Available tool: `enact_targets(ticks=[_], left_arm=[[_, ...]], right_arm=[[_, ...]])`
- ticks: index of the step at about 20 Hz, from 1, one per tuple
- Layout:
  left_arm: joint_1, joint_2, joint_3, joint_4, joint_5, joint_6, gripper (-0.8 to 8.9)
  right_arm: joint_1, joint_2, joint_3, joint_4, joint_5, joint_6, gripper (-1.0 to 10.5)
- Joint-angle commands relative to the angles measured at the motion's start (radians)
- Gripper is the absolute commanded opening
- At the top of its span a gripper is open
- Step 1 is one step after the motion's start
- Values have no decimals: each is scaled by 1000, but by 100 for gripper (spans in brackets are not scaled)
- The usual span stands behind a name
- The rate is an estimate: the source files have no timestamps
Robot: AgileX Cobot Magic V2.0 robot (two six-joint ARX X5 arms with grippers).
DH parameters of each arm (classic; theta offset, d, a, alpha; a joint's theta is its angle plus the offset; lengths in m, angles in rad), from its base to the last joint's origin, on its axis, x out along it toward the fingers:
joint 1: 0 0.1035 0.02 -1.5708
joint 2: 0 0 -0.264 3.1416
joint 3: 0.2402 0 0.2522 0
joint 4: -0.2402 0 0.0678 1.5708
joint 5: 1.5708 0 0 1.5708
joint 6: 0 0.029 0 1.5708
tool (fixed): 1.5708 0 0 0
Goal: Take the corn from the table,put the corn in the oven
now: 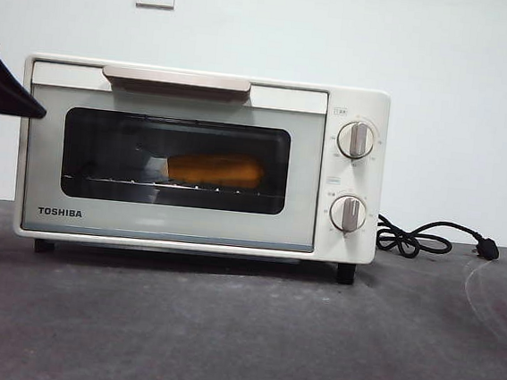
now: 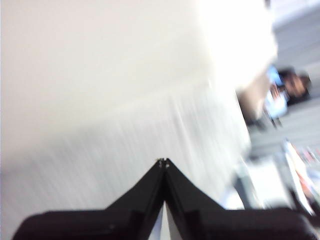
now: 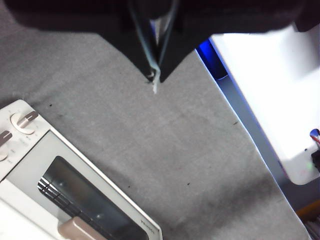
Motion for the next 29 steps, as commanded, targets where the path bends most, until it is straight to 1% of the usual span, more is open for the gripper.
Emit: enact_targets(ticks=[1,2,4,8,12,15,20,23,27,29], left_arm=[[16,-24,2,105,-36,-190,-8],[19,-31,2,123,-44,-214,-8],[22,-48,2,132,-63,-235,-8],[22,-106,2,103,-71,-233,-8],[22,-208,2,39,-88,-208,-8],[20,-307,2,-36,-115,-182,-8],[11,-504,2,-200,-189,-103,-8],[0,-616,2,-278,-246,-86,-8],[-21,-764,2,-370,-370,-77,-8],[-30,-824,2,-410,-440,-77,-8]], right_arm=[[-1,2,3,-12,-3,0,-8],[-1,2,3,-13,-3,0,-8],[-1,2,3,-13,-3,-1,-8],[-1,2,3,-13,-3,-2,-8],[-1,2,3,-2,-2,-5,-8],[-1,2,3,14,2,-5,-8],[-1,2,3,21,21,-4,-3],[-1,2,3,23,39,-4,-3],[-1,2,3,19,56,5,-3],[-1,4,3,16,87,21,-3]])
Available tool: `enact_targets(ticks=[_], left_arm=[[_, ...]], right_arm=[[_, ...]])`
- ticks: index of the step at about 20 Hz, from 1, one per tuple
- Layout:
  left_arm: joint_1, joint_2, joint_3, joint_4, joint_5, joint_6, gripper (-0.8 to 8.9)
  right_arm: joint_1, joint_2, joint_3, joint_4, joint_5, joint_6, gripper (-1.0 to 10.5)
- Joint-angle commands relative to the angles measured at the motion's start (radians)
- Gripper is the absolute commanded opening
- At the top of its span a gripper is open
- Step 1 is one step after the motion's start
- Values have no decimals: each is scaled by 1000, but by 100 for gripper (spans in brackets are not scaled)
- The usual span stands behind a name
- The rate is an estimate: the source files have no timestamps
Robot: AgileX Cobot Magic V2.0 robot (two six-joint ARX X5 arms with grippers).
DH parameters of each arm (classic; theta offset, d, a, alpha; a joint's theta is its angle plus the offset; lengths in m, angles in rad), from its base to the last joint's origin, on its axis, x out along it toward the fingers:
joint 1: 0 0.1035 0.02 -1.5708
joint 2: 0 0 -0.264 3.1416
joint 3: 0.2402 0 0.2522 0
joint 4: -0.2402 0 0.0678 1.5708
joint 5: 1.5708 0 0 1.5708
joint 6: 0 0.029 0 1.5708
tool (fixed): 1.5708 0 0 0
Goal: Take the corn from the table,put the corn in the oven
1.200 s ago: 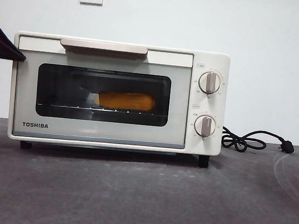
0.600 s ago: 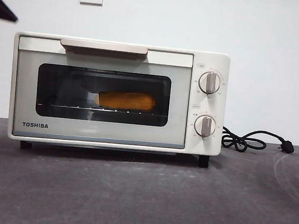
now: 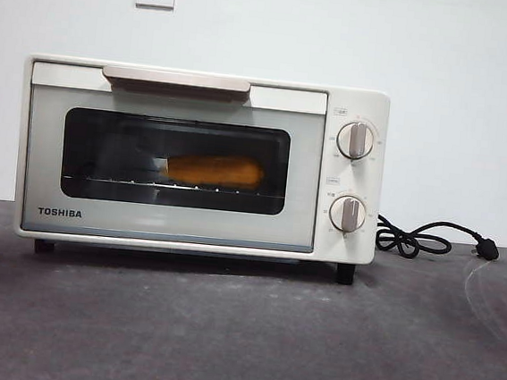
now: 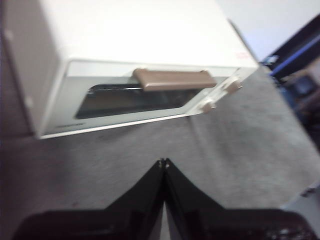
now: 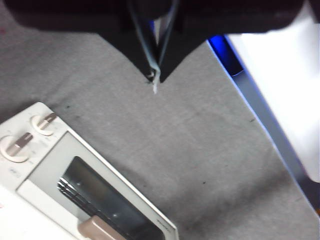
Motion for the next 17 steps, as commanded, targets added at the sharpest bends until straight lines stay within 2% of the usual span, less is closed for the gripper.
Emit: enact_targets(ticks=[1,6,14,17], left_arm=[[-11,-74,2,-42,-93,22,-8],[-12,-158,2,-114,-209,22,-8],[-12,-171,2,-148,-209,22,-4],[-12,-166,2,-148,-209,20,-4]], right_arm=[[-1,6,2,2,35,21,-3],[-1,39,2,1,82,64,-3],[-1,116,2,7,98,63,-2],[-1,127,2,2,133,64,-2]])
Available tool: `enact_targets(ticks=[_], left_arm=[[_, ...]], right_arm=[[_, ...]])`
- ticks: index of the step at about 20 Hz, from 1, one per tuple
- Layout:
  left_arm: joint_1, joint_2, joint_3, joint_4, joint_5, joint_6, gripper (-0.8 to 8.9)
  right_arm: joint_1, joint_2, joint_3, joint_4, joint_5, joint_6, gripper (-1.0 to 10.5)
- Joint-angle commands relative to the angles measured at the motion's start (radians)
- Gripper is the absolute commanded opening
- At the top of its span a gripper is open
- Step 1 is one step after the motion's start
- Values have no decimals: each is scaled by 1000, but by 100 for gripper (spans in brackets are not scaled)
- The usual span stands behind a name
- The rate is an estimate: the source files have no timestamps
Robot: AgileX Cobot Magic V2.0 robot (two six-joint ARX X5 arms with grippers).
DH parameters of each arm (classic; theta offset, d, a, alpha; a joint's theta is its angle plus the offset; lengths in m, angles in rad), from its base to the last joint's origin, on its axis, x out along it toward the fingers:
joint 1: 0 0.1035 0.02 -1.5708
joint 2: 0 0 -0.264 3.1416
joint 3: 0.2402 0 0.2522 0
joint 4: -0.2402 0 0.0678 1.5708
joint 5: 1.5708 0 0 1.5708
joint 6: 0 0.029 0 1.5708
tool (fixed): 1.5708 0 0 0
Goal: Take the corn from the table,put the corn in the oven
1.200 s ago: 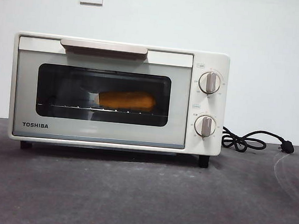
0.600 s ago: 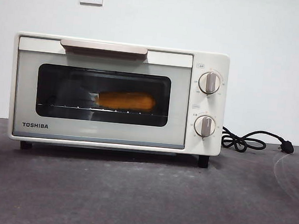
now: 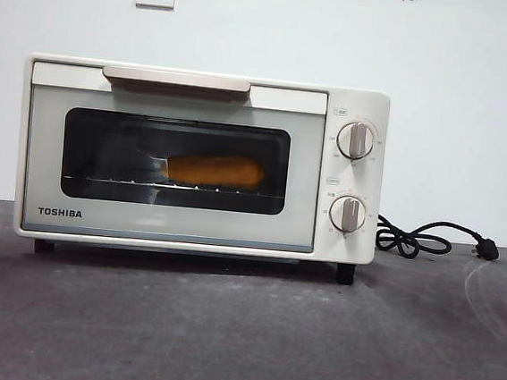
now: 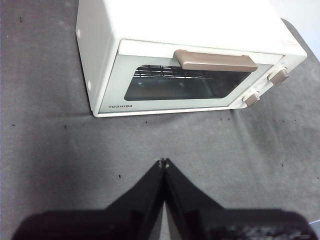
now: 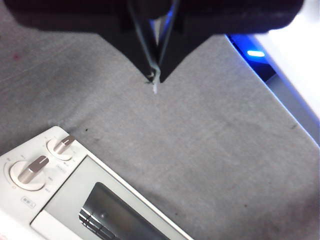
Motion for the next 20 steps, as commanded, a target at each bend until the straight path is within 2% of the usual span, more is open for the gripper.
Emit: enact_targets(ticks=[1,9,15,20], left_arm=[[-3,5,1,1,0,10,-4],[-3,81,1,8,2,10,-4],[-6,240,1,93,-3,11,-4],[-28,168,1,206,-33,12,-4]], right_arm=[[-1,5,2,0,37,11,-2],[-1,5,2,9,50,11,-2],[-1,5,2,9,50,11,-2],[-1,5,2,9,50,11,-2]])
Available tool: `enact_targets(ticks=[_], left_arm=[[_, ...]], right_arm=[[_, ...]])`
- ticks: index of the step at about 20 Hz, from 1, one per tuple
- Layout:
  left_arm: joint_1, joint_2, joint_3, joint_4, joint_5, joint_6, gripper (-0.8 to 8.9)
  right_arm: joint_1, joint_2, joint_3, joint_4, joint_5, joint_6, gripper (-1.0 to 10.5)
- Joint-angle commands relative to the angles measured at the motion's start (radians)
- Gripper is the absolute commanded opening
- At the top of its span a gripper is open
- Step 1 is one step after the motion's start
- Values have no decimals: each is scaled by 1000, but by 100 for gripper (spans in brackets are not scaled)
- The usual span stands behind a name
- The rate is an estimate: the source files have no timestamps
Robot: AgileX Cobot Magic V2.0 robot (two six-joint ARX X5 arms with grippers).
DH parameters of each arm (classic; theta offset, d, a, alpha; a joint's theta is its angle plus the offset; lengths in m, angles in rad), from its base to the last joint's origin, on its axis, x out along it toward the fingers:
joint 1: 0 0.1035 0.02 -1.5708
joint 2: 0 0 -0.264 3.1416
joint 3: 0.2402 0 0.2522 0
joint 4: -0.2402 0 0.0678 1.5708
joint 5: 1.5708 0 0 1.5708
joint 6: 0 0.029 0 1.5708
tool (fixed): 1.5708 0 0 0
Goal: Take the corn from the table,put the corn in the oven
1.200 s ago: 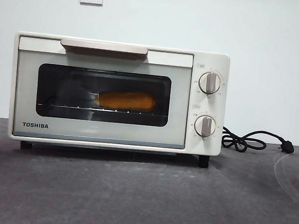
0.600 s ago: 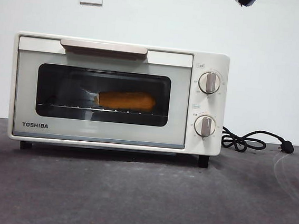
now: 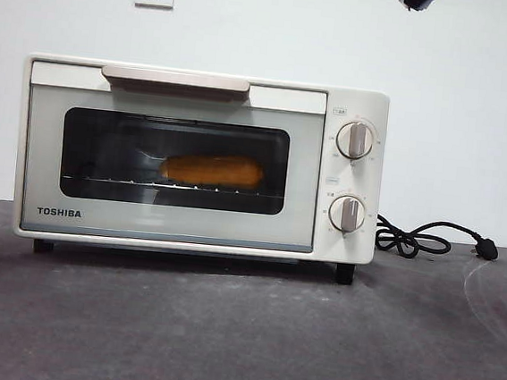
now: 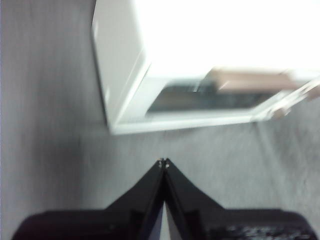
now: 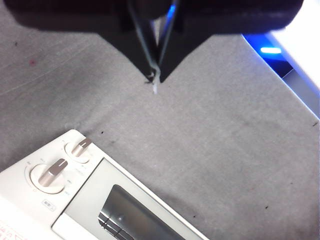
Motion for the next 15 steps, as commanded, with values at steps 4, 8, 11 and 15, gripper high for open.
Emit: enact_targets(ticks=[4,8,11,15], left_arm=[[-81,-138,2,67,-60,13,-4],[-175,-236,-2,108,-114,20,-4],[-218,-307,-34,263,-208,20,-4],[-217,-409,-201,510,-212,21,-4]], right_arm=[[0,1,2,7,4,8,-2],[0,1,2,7,4,8,-2],[0,1,2,7,4,8,-2],[0,1,2,7,4,8,-2]])
